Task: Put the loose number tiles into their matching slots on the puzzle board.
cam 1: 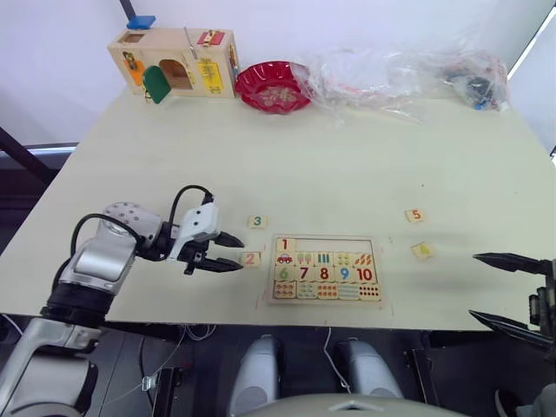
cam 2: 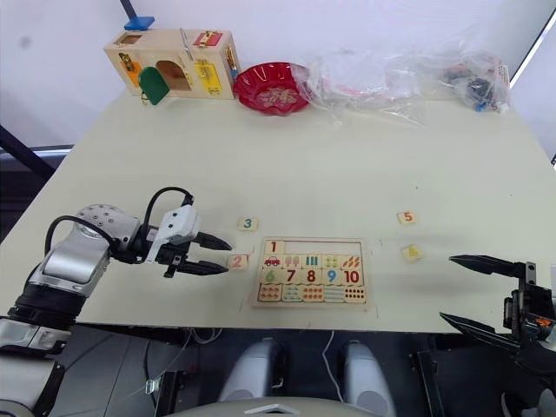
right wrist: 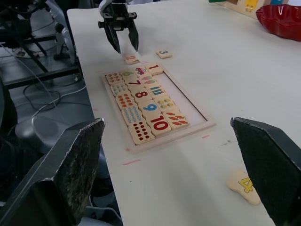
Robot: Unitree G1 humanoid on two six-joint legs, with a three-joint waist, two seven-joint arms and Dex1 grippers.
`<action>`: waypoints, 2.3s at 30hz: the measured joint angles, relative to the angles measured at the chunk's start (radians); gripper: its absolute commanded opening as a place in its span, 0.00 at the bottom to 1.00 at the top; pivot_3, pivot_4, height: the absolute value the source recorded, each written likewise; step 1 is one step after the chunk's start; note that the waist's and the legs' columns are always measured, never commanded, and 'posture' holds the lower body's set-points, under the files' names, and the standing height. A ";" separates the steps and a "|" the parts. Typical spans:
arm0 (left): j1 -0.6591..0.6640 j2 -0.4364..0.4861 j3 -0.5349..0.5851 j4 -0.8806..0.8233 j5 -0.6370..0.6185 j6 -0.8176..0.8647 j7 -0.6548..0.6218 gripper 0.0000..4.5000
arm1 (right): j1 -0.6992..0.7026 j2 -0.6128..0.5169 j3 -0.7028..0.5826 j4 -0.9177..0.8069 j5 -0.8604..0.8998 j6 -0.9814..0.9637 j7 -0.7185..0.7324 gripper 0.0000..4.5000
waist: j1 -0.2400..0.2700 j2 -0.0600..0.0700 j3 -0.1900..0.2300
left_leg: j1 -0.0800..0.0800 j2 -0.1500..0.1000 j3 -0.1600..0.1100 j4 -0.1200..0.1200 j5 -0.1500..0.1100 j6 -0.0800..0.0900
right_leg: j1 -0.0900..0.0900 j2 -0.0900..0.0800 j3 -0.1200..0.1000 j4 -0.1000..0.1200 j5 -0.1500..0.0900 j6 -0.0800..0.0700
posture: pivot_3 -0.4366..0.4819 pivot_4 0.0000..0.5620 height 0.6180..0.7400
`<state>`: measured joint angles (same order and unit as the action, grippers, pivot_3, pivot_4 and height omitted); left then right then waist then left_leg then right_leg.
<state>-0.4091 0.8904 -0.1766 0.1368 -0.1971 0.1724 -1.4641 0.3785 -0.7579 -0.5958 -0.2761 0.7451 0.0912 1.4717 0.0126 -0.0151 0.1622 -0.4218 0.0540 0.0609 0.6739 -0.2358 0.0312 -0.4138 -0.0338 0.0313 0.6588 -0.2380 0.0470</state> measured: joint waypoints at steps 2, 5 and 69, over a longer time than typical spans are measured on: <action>0.000 -0.009 -0.013 0.001 0.013 -0.012 0.004 0.60 | 0.000 0.005 0.003 -0.004 0.000 -0.005 -0.003 1.00 | 0.001 0.000 0.000 | 0.000 0.000 0.000 0.000 0.000 0.000 | 0.000 0.000 0.000 0.000 0.000 0.000 | 0.48 0.27 1.00; -0.002 -0.015 -0.025 0.005 0.036 -0.026 0.008 0.60 | 0.000 0.009 0.008 -0.016 0.000 -0.007 -0.011 1.00 | 0.001 0.000 0.000 | 0.000 0.000 0.001 0.000 0.000 0.000 | 0.000 0.000 0.001 0.000 0.000 0.000 | 0.48 0.27 1.00; -0.669 -0.030 -0.495 -0.396 0.085 0.915 0.008 0.21 | 0.038 0.073 0.040 -0.100 -0.021 -0.036 -0.129 1.00 | -0.004 -0.003 0.002 | 0.007 0.000 0.014 0.000 -0.002 0.004 | -0.003 0.006 0.028 0.001 0.000 0.009 | 0.48 0.27 1.00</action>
<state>-1.0781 0.8601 -0.6717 -0.2593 -0.1119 1.0876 -1.4564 0.4167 -0.6849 -0.5562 -0.3756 0.7245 0.0554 1.3430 0.0083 -0.0180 0.1638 -0.4146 0.0536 0.0751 0.6736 -0.2381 0.0348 -0.4167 -0.0277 0.0595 0.6598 -0.2384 0.0559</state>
